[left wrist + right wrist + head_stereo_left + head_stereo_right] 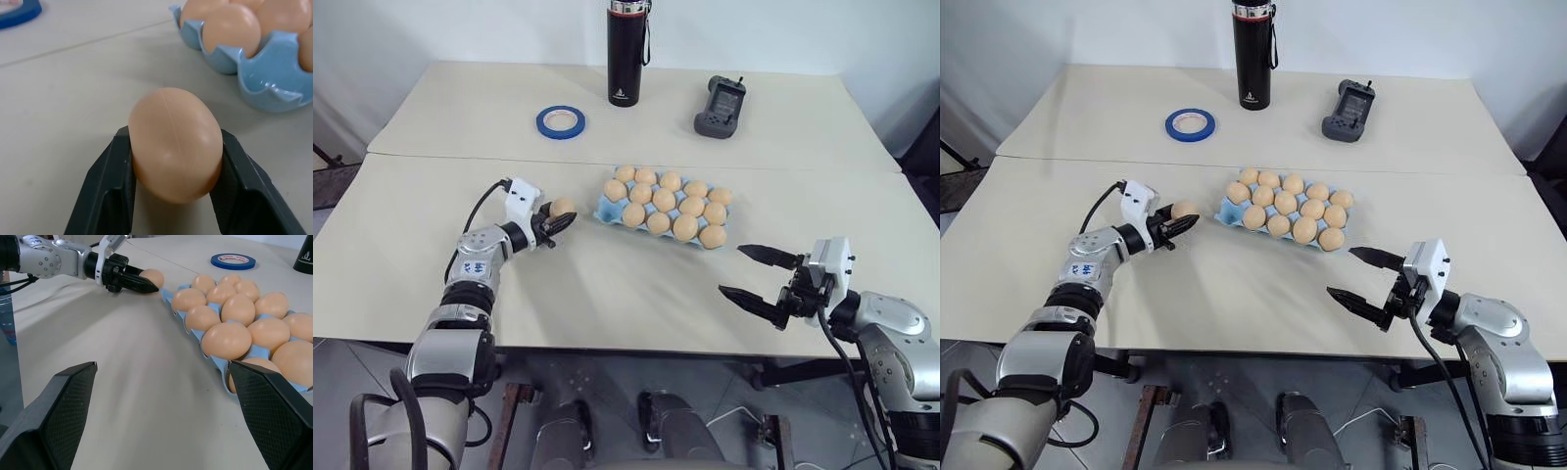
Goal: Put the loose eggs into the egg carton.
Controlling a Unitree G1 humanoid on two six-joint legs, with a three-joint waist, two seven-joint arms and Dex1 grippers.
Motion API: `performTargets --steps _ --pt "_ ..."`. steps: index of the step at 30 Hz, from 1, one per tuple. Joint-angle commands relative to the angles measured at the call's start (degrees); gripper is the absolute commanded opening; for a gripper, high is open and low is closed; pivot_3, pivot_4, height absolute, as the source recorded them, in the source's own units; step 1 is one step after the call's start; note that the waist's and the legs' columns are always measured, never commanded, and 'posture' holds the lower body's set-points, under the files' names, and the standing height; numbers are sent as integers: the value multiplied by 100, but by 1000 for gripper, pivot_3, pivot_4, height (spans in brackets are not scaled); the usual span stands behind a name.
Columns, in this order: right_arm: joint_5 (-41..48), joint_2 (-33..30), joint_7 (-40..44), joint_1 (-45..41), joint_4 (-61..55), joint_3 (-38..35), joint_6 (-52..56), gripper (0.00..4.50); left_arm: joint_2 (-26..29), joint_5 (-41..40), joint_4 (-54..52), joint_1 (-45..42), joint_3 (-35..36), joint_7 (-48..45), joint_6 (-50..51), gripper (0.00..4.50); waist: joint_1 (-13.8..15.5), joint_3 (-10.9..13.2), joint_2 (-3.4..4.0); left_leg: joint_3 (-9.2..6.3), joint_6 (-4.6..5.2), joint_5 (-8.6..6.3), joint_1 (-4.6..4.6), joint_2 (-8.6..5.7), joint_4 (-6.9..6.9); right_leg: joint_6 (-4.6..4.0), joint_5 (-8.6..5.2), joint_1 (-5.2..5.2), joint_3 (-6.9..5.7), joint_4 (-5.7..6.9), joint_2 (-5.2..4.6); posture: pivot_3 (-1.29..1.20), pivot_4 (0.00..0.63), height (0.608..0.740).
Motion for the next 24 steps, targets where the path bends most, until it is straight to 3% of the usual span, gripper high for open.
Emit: performTargets --steps 1,10,20,24 --pt "66 -72 -21 -5 -196 -146 -26 4500 29 -2 -112 -183 85 -70 -230 1587 0 0 0 0 0 0 0 0 2 0 0 0 0 1 0 0 150 740" --pt "36 -21 -103 -15 -206 -106 -48 4500 -240 -127 -473 -602 -61 -973 13 1587 14 1 -1 0 3 -1 -3 -2 6 1 0 1 -2 2 -1 0 150 740" --pt "48 48 -267 222 -387 -160 -123 4500 -476 49 153 -1053 -116 -1355 -134 1587 -7 1 -2 -3 5 2 -1 -1 8 2 -1 0 -1 6 4 0 150 740" --pt "70 61 -344 323 -470 -205 -131 4500 -477 125 327 -1150 -89 -1245 -139 2900 -10 1 -2 -2 5 2 -2 -1 9 3 -1 1 1 6 3 0 150 740"
